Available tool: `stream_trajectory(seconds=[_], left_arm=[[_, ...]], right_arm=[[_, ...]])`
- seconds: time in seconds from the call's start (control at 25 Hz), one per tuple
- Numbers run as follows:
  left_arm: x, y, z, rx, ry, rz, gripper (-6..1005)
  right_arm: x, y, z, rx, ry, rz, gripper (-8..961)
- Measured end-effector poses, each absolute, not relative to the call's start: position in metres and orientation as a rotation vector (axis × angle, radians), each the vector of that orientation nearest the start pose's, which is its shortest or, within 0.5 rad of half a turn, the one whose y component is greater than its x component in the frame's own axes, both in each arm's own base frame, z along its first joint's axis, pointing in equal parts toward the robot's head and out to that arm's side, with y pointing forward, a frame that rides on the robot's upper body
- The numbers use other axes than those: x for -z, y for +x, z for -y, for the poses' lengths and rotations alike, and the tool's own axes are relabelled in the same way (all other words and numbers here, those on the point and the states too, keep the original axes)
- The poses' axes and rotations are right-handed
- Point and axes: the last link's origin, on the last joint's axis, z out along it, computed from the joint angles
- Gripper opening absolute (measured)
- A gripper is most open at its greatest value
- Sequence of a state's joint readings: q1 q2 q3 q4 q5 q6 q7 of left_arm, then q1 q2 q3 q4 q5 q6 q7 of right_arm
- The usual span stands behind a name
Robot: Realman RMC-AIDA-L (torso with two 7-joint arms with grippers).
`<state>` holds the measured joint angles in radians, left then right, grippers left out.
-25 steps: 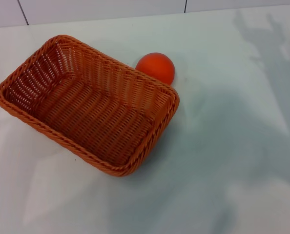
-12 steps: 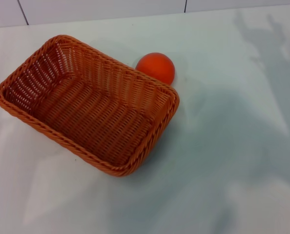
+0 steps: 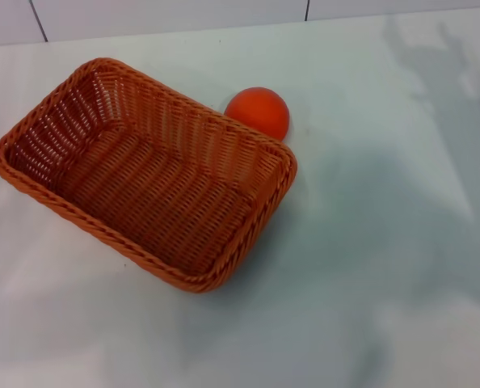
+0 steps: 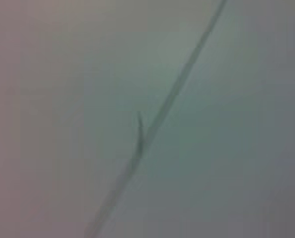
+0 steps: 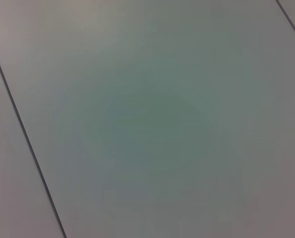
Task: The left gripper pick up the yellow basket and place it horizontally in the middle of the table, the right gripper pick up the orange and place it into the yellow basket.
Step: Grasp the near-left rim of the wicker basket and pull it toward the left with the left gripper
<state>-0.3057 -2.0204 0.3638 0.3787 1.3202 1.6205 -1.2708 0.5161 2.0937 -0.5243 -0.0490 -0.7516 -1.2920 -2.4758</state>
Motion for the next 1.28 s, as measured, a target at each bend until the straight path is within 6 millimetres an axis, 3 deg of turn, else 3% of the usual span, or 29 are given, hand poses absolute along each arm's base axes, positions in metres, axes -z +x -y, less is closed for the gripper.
stream_trajectory(seconds=[0.16, 0.28, 0.48, 0.6, 0.72, 0.92, 1.08, 1.28], left_arm=[[-0.115, -0.324, -0.315, 1.322, -1.907, 0.929, 573], [-0.124, -0.300, -0.343, 1.174, -2.116, 0.980, 574], [-0.130, -0.284, -0.363, 1.058, -2.213, 1.002, 576], [-0.129, -0.273, -0.378, 0.892, -2.306, 1.011, 639], [-0.126, -0.266, -0.390, 0.735, -2.362, 1.024, 702], [-0.116, -0.254, -0.407, 0.429, -2.439, 1.009, 900], [-0.101, -0.250, -0.417, 0.226, -2.462, 0.969, 900], [-0.085, -0.252, -0.424, 0.091, -2.445, 0.961, 901]], right_arm=[[-0.034, 0.329, -0.348, 1.423, -0.816, 1.390, 930], [-0.034, 0.328, -0.349, 1.420, -0.814, 1.392, 930], [-0.033, 0.329, -0.349, 1.413, -0.819, 1.391, 930], [-0.033, 0.330, -0.347, 1.410, -0.828, 1.387, 930], [-0.031, 0.331, -0.345, 1.407, -0.839, 1.387, 930], [-0.030, 0.331, -0.345, 1.403, -0.843, 1.390, 930], [-0.027, 0.331, -0.345, 1.395, -0.854, 1.391, 930], [-0.025, 0.331, -0.344, 1.392, -0.865, 1.390, 930]])
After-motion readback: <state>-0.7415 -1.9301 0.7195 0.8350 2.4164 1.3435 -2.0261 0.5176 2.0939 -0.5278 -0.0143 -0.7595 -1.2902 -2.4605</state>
